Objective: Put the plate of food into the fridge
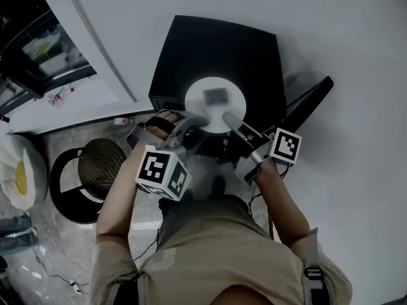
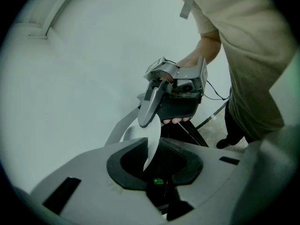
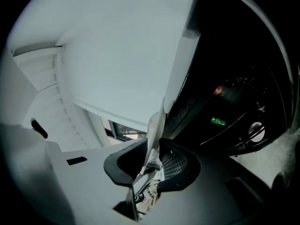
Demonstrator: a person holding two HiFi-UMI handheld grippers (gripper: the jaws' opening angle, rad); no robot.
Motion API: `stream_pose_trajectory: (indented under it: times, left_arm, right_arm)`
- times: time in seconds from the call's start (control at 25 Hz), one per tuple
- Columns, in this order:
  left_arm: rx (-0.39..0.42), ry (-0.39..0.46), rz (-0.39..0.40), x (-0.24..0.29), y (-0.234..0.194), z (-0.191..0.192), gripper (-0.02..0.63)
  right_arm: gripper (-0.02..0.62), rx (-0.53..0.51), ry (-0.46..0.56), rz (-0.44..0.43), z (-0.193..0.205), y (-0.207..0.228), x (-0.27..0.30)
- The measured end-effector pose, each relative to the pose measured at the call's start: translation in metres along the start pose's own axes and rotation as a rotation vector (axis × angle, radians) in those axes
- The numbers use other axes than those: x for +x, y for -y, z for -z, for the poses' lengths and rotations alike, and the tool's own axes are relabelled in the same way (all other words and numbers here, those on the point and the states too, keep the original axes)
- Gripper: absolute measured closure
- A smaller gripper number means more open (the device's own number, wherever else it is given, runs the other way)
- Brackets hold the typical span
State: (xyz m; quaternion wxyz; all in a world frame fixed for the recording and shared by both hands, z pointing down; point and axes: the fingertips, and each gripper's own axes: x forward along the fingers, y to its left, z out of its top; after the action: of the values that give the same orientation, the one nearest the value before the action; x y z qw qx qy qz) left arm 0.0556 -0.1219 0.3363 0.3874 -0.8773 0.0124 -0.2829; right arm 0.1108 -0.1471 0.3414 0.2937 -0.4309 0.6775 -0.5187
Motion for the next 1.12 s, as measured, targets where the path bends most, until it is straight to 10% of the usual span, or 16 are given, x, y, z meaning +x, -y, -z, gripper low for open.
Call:
stream_pose_trajectory:
  times: [1.12]
  left_arm:
    - [-0.094,0.036,-0.036,-0.0003,0.0034,0.0012,0.525]
  right_arm:
    - [0.537,0.152,0.038,-0.017,0.0029,0.0068,-0.0019]
